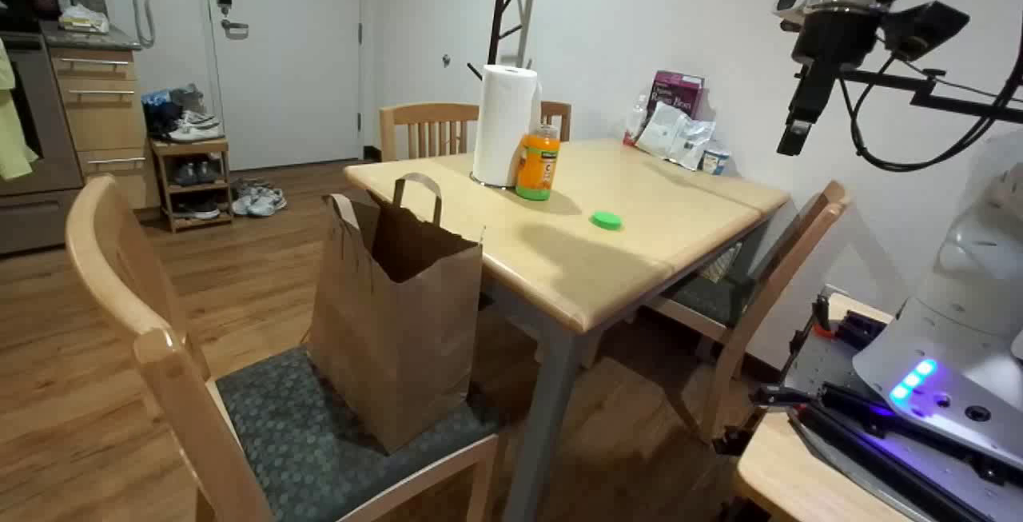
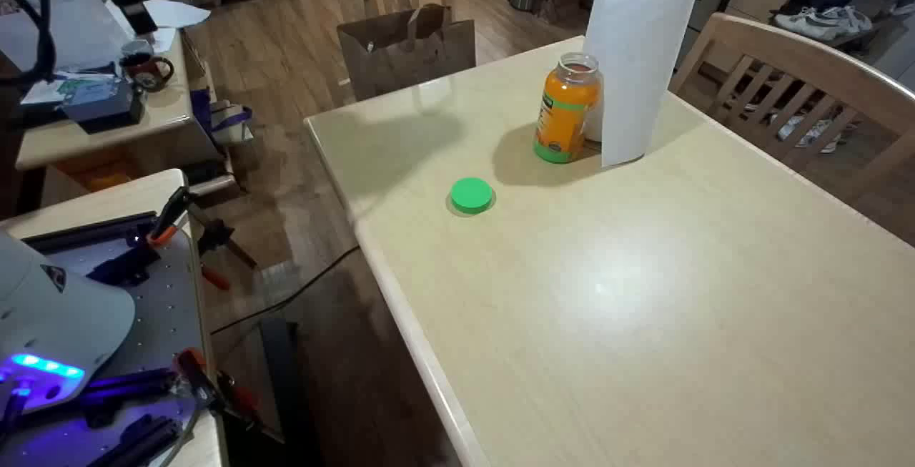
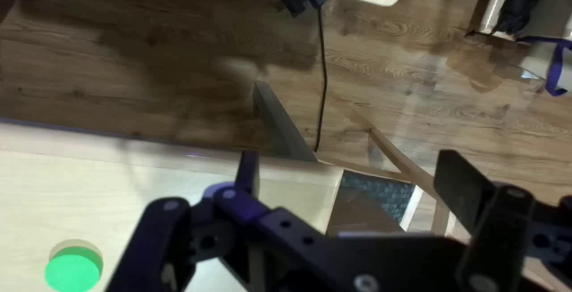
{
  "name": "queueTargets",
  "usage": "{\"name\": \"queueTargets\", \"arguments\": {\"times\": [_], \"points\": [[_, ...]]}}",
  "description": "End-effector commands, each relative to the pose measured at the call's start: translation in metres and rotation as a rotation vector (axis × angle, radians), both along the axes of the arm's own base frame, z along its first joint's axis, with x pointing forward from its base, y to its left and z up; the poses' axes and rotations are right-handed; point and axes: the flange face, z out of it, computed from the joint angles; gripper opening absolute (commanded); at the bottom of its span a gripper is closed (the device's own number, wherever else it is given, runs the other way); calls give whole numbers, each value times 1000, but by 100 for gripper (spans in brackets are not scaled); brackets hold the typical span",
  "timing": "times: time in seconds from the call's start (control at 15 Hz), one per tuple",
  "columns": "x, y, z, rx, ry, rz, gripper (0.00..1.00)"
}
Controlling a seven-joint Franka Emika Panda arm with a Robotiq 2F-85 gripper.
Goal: Put the green lid in the brown paper bag
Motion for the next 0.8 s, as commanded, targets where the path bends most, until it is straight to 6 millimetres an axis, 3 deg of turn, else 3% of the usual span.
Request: {"name": "queueTargets", "arguments": {"times": [0.0, 0.2, 0.4, 0.6, 0.73], "points": [[0, 0, 1, 0, 1, 0, 100], [0, 0, 1, 0, 1, 0, 100], [17, -12, -10, -139, -113, 122, 100], [59, -39, -21, -238, -269, 181, 100], [91, -53, -13, -254, -393, 173, 100]]}}
